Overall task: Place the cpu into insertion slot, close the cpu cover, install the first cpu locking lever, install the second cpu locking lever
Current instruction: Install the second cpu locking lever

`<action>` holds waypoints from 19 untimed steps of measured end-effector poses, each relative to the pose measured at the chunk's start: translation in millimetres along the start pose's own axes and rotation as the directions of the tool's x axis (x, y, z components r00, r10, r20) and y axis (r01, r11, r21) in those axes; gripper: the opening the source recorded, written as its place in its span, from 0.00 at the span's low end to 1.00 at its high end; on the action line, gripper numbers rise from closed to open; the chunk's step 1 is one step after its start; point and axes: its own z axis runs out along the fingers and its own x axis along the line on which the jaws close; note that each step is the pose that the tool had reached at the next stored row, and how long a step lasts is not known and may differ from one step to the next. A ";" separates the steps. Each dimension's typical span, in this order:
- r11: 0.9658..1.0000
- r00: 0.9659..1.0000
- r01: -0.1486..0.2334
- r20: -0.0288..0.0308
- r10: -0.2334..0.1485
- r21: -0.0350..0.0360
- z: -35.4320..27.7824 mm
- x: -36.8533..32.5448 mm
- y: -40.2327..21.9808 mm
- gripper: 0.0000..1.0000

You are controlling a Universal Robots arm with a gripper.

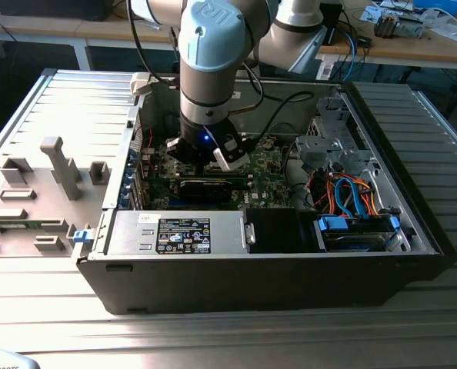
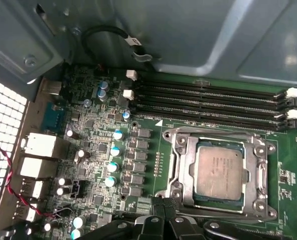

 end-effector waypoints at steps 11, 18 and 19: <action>0.999 0.999 0.041 -0.007 -0.041 -0.015 7.0 -0.2 -0.1 0.11; 0.999 0.999 0.046 -0.009 -0.046 0.000 6.8 0.0 0.0 0.11; 0.999 0.999 0.046 -0.009 -0.046 0.000 5.8 0.1 0.2 0.11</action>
